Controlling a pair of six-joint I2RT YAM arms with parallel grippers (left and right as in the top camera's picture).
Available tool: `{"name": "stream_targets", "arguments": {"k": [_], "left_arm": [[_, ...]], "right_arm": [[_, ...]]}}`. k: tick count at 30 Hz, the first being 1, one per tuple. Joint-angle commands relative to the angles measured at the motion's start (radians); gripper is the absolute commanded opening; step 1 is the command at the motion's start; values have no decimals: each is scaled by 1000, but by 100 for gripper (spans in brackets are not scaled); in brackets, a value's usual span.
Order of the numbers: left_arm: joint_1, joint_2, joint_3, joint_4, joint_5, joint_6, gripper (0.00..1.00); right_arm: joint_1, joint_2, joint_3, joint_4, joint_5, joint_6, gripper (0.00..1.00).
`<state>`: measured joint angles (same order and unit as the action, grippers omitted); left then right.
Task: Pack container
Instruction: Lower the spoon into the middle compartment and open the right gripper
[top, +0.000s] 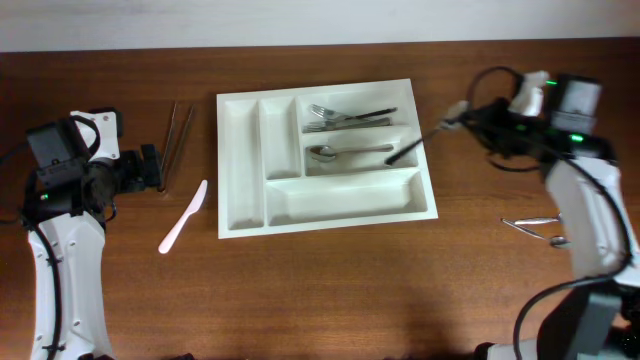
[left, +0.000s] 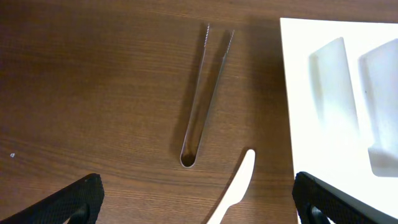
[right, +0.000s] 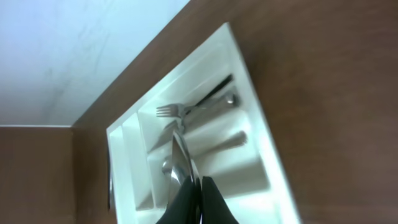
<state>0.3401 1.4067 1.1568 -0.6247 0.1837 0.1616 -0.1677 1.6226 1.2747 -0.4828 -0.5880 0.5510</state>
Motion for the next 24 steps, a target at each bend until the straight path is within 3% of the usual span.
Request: {"name": "stream_targets", "arguments": {"k": [1,4,13,24], "left_arm": [[3,3,20,3,11,12,99],[3,3,20,3,11,12,99],[3,3,20,3,11,12,99],[3,3,20,3,11,12,99]], "right_arm": [[97,37,-8,46,179,156,4],[156,77,-8,53,267,237,4],[243,205,-8,80,275,484,4],[314,230,-8,121,359,531,4]]}}
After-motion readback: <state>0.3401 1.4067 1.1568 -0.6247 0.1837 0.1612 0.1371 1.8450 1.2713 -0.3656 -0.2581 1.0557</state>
